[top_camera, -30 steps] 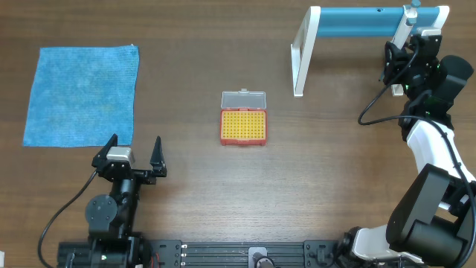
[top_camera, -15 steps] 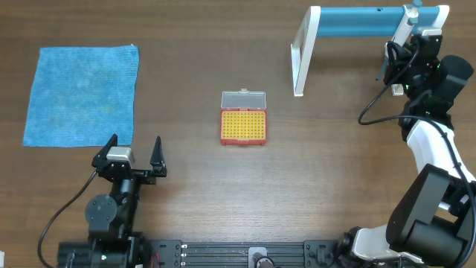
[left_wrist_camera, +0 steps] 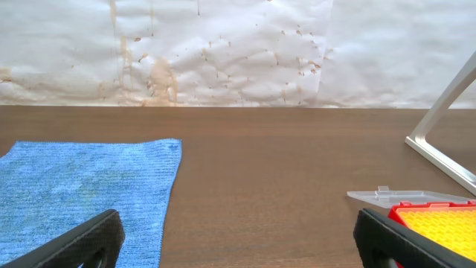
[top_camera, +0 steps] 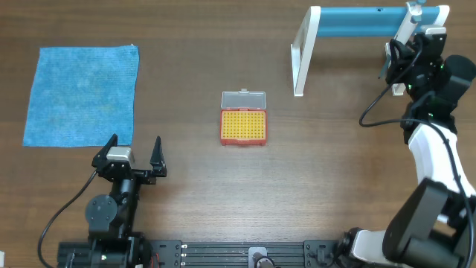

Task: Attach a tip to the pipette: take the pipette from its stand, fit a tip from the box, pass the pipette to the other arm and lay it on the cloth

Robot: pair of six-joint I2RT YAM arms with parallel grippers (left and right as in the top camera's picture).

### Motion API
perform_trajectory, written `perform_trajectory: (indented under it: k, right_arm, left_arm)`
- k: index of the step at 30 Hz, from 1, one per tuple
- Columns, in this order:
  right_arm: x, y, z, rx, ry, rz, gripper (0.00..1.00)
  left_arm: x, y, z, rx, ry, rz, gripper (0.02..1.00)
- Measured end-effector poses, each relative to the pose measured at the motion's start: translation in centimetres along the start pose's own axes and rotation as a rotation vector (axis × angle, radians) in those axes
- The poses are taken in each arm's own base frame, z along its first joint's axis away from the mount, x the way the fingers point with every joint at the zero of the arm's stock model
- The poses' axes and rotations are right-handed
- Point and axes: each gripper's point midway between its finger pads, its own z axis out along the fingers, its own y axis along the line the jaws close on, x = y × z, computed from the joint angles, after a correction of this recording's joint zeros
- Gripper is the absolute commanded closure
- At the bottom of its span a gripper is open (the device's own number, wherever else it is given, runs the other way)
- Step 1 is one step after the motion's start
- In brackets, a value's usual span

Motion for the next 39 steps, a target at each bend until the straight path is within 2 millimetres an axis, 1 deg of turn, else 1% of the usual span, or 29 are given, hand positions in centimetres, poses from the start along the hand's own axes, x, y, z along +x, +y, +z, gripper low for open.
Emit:
perform_trajectory:
  k: [5,6,8,9,11,13,14,16,17,19,20,22,23,24,25,27,28,31,34,39]
  right_arm:
    - [-3.8,0.8,-3.6,0.024,-0.046,-0.027,0.919]
    - [-4.6,1.3,-4.3,0.021,-0.058,-0.034,0.921]
    - [-6.7,3.0,-5.7,-0.018,-0.109,-0.067,0.923]
    - [-7.7,4.4,-6.3,-0.057,-0.134,-0.086,0.923]
    - [-9.7,8.6,-7.4,-0.182,-0.196,-0.137,0.923]
    - [-11.1,12.0,-8.1,-0.292,-0.255,-0.176,0.919]
    - [-11.8,14.5,-8.6,-0.372,-0.306,-0.203,0.923]
    - [-12.3,20.1,-9.9,-0.565,-0.399,-0.229,0.923]
    - [-12.0,22.5,-10.7,-0.65,-0.438,-0.231,0.923]
    - [-11.5,25.4,-12.0,-0.751,-0.512,-0.244,0.923]
    - [-10.5,27.3,-12.6,-0.816,-0.541,-0.247,0.923]
    - [-8.6,29.5,-12.9,-0.897,-0.533,-0.226,0.923]
    - [-6.6,30.8,-12.4,-0.942,-0.485,-0.192,0.923]
    - [-5.2,31.8,-11.9,-0.976,-0.439,-0.162,0.921]
    - [-3.3,32.9,-11.2,-1.012,-0.383,-0.134,0.923]
    - [-1.7,34.3,-10.4,-1.044,-0.338,-0.11,0.923]
    - [-0.2,35.3,-9.8,-1.066,-0.292,-0.089,0.923]
    - [2.7,36.9,-8.8,-1.103,-0.207,-0.057,0.923]
    - [4.3,37.8,-8.4,-1.124,-0.165,-0.046,0.923]
    - [5.4,38.2,-8.1,-1.129,-0.155,-0.066,0.923]
  left_arm:
    - [0.0,0.0,0.0,0.0,0.0,0.0,0.02]
    - [0.0,0.0,0.0,0.0,0.0,0.0,0.02]
    - [0.0,0.0,0.0,0.0,0.0,0.0,0.02]
    - [0.0,0.0,0.0,0.0,0.0,0.0,0.02]
    - [0.0,0.0,0.0,0.0,0.0,0.0,0.02]
    - [0.0,0.0,0.0,0.0,0.0,0.0,0.02]
    - [0.0,0.0,0.0,0.0,0.0,0.0,0.02]
    - [0.0,0.0,0.0,0.0,0.0,0.0,0.02]
    - [0.0,0.0,0.0,0.0,0.0,0.0,0.02]
    - [0.0,0.0,0.0,0.0,0.0,0.0,0.02]
    - [0.0,0.0,0.0,0.0,0.0,0.0,0.02]
    - [0.0,0.0,0.0,0.0,0.0,0.0,0.02]
    - [0.0,0.0,0.0,0.0,0.0,0.0,0.02]
    - [0.0,0.0,0.0,0.0,0.0,0.0,0.02]
    - [0.0,0.0,0.0,0.0,0.0,0.0,0.02]
    - [0.0,0.0,0.0,0.0,0.0,0.0,0.02]
    - [0.0,0.0,0.0,0.0,0.0,0.0,0.02]
    - [0.0,0.0,0.0,0.0,0.0,0.0,0.02]
    - [0.0,0.0,0.0,0.0,0.0,0.0,0.02]
    - [0.0,0.0,0.0,0.0,0.0,0.0,0.023]
